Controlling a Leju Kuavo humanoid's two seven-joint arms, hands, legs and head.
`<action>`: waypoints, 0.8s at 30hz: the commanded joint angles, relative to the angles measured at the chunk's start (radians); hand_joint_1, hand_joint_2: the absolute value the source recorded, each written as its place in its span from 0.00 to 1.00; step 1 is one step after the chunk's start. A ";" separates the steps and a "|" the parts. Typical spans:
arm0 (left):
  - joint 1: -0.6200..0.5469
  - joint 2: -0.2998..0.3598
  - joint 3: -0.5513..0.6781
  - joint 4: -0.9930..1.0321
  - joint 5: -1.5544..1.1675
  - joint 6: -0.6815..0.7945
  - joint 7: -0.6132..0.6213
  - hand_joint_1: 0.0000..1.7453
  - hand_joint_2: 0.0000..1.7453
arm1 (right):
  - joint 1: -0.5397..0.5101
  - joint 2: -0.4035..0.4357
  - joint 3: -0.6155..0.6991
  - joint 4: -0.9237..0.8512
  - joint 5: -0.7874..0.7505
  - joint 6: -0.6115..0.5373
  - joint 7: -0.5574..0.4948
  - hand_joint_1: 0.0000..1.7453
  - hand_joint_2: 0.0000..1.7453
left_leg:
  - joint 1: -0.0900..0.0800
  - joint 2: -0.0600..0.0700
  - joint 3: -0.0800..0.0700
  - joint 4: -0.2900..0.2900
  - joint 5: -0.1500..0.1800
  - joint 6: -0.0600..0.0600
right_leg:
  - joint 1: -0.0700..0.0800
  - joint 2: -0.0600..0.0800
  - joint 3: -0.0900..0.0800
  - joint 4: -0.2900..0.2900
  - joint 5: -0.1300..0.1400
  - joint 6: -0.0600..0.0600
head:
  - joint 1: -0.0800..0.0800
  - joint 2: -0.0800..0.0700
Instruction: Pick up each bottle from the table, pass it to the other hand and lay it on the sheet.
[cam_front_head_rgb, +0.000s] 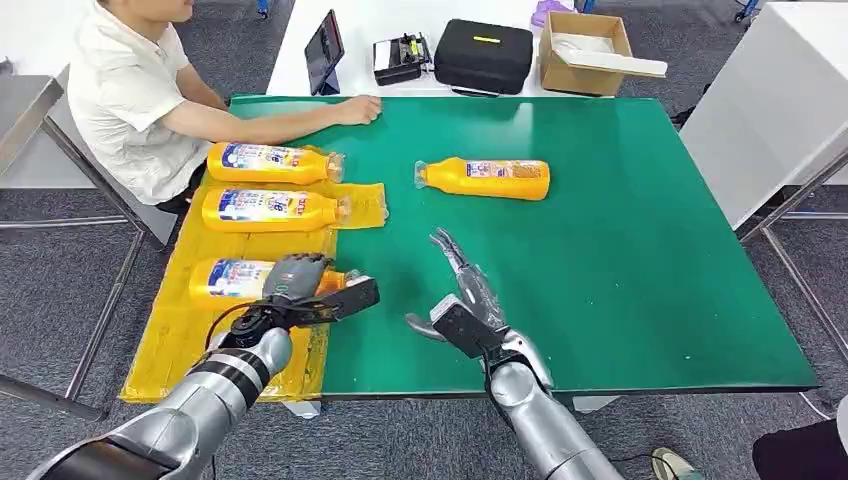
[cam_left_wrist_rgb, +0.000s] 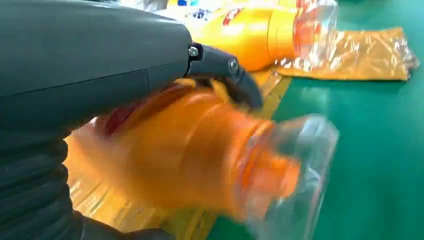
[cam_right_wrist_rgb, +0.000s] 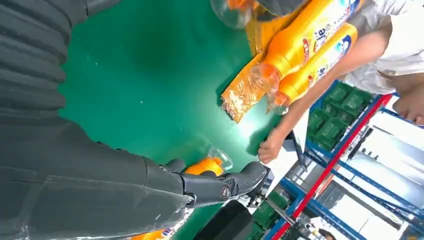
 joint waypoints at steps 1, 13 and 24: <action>-0.032 0.008 0.030 0.086 0.028 -0.122 -0.070 0.00 1.00 | -0.040 -0.006 -0.022 0.081 -0.018 0.009 -0.018 0.00 1.00 | 0.001 0.004 0.005 0.000 -0.002 0.000 | 0.002 0.002 0.005 -0.001 -0.001 -0.004 | 0.000 0.000; -0.022 0.017 0.013 0.076 0.025 -0.145 -0.131 0.00 1.00 | -0.055 -0.008 -0.020 0.111 -0.026 0.014 -0.029 0.00 1.00 | 0.000 0.003 0.004 0.000 -0.001 0.000 | 0.001 0.002 0.004 -0.001 0.000 -0.003 | 0.000 0.000; -0.005 0.001 0.014 0.037 0.035 -0.071 -0.169 0.00 1.00 | -0.043 -0.017 -0.023 0.095 -0.026 0.010 -0.034 0.00 1.00 | 0.001 0.003 0.005 0.000 -0.002 0.000 | 0.002 0.001 0.005 -0.001 -0.001 -0.004 | 0.000 0.000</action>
